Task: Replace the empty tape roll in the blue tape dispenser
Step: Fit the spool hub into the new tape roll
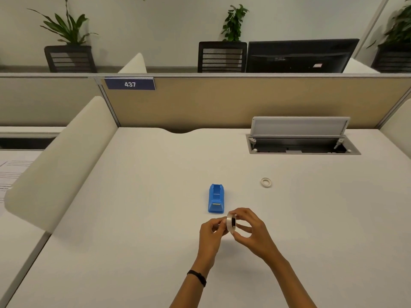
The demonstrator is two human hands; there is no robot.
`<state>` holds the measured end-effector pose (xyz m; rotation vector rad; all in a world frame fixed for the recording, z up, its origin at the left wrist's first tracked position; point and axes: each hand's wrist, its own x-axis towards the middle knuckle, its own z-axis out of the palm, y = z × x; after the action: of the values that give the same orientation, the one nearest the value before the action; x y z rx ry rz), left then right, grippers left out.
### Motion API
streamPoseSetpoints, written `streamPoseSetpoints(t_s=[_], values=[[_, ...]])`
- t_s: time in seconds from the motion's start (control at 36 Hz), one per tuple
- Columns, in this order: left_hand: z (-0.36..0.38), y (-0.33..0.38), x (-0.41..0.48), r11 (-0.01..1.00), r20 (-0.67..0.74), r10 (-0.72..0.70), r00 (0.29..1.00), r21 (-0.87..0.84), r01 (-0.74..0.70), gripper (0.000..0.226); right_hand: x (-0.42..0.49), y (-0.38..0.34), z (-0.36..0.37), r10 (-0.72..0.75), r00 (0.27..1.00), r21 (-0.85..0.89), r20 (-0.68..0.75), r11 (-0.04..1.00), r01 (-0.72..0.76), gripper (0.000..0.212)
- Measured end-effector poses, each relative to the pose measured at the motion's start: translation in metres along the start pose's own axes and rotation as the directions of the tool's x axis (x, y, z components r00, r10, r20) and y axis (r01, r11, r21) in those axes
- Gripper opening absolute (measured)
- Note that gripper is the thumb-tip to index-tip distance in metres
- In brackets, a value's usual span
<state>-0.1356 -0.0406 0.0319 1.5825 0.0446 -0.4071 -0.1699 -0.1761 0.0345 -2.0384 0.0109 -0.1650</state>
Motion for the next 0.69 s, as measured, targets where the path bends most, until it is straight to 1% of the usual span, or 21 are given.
streamPoseSetpoints(t_s=[0.14, 0.39, 0.58, 0.69], values=[[-0.004, 0.001, 0.002, 0.999, 0.016, -0.038, 0.999, -0.001, 0.038, 0.016, 0.001, 0.0, 0.001, 0.03, 1.0, 0.033, 0.002, 0.999, -0.03, 0.051], [-0.007, -0.004, 0.004, 0.998, 0.023, -0.062, 0.998, 0.027, 0.061, 0.018, -0.002, 0.003, 0.005, 0.119, 0.992, 0.088, 0.029, 0.989, -0.122, 0.043], [-0.008, -0.011, 0.013, 0.995, -0.032, -0.06, 0.998, 0.073, 0.062, 0.021, 0.003, 0.011, 0.011, 0.176, 0.982, 0.103, 0.071, 0.978, -0.182, 0.048], [-0.011, -0.016, 0.018, 0.995, -0.064, -0.051, 0.997, 0.079, 0.056, 0.021, 0.009, 0.014, 0.019, 0.179, 0.98, 0.094, 0.08, 0.978, -0.187, 0.05]])
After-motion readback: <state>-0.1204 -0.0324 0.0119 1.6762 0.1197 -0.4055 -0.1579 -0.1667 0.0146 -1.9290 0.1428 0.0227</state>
